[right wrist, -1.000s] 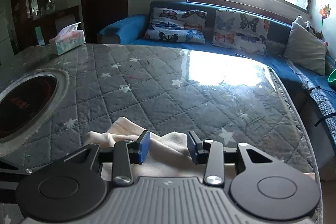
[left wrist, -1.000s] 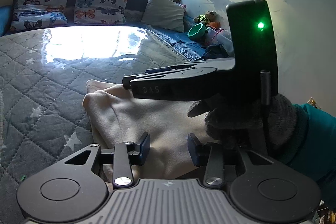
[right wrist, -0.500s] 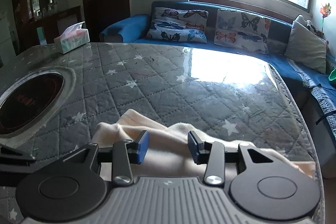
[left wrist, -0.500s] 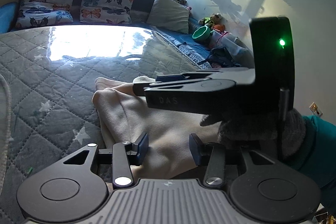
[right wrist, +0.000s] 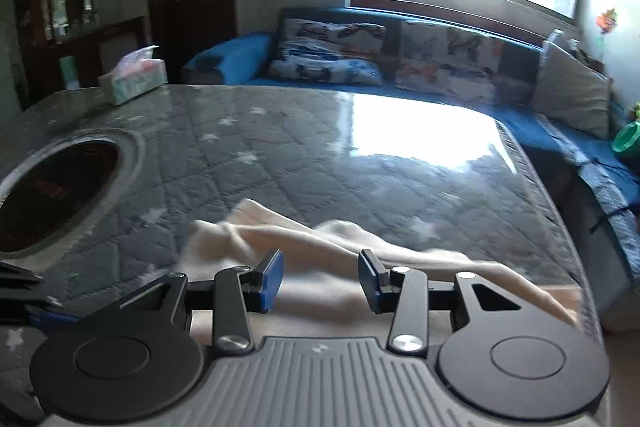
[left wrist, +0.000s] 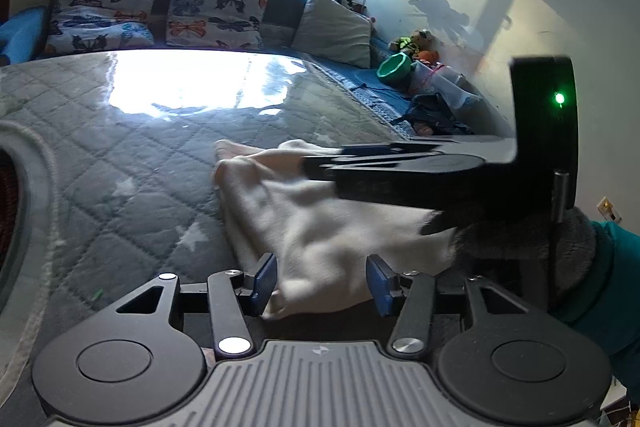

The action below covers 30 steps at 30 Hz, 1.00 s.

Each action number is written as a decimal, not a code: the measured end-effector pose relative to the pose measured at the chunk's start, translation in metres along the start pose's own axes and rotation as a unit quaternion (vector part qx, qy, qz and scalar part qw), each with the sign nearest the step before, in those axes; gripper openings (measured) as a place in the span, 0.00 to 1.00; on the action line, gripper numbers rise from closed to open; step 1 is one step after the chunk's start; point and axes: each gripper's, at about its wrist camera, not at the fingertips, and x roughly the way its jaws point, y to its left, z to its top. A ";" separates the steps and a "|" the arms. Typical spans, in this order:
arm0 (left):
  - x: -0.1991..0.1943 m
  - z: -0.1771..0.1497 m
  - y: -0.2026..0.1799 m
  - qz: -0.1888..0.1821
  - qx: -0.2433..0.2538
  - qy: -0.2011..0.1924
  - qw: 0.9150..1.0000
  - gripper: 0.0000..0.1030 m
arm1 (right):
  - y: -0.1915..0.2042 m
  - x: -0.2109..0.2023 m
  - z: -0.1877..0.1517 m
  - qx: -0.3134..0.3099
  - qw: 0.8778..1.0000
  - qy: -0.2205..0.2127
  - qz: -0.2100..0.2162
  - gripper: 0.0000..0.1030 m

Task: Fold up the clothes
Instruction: 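Lower the sweatshirt onto the table with both grippers and open them, then pull both open grippers back from the folded sweatshirt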

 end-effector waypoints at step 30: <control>-0.035 -0.013 0.016 0.039 -0.033 -0.011 0.999 0.66 | 0.052 -0.057 -0.046 -0.058 0.998 -0.022 0.015 0.45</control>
